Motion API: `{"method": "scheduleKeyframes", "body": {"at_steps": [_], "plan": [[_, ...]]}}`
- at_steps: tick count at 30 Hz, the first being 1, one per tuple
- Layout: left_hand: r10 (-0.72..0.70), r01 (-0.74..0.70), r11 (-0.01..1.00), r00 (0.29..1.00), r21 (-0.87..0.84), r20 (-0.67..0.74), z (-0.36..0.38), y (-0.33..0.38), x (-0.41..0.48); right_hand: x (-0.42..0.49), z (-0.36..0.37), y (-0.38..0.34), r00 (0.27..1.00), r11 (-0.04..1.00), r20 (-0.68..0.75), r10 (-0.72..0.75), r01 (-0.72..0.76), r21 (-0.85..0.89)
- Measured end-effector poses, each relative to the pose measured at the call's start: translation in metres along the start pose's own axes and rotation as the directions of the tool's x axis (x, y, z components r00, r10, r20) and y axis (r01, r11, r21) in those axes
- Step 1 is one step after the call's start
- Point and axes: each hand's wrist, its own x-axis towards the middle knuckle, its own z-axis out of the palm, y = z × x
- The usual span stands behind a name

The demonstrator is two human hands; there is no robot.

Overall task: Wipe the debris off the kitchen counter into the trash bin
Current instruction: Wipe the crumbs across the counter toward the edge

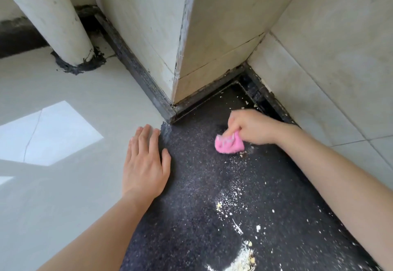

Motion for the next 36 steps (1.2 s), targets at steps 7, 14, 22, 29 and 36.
{"method": "scheduleKeyframes", "body": {"at_steps": [7,14,22,29,36], "plan": [[0.002,-0.002,1.0,1.0,0.0,-0.005,0.002,-0.003,0.001,0.06,-0.008,0.022,0.792,0.985,-0.585,0.175,-0.142,0.101],[0.004,-0.004,1.0,1.0,0.025,-0.016,0.002,0.0,0.0,0.013,-0.013,0.019,0.983,0.987,-0.098,0.158,-0.161,-0.023],[0.006,-0.005,0.999,1.0,0.042,-0.022,0.005,-0.002,0.002,0.04,-0.027,0.016,0.78,0.987,-0.623,0.054,-0.138,-0.088],[0.003,-0.002,0.999,1.0,0.034,-0.017,0.003,-0.004,0.003,0.038,0.014,0.053,0.816,0.915,-0.568,0.106,-0.303,-0.265],[-0.003,0.003,0.999,1.0,0.041,-0.002,0.003,-0.002,0.0,-0.044,0.022,0.053,0.922,0.862,-0.137,0.362,-0.387,-0.328]]}}
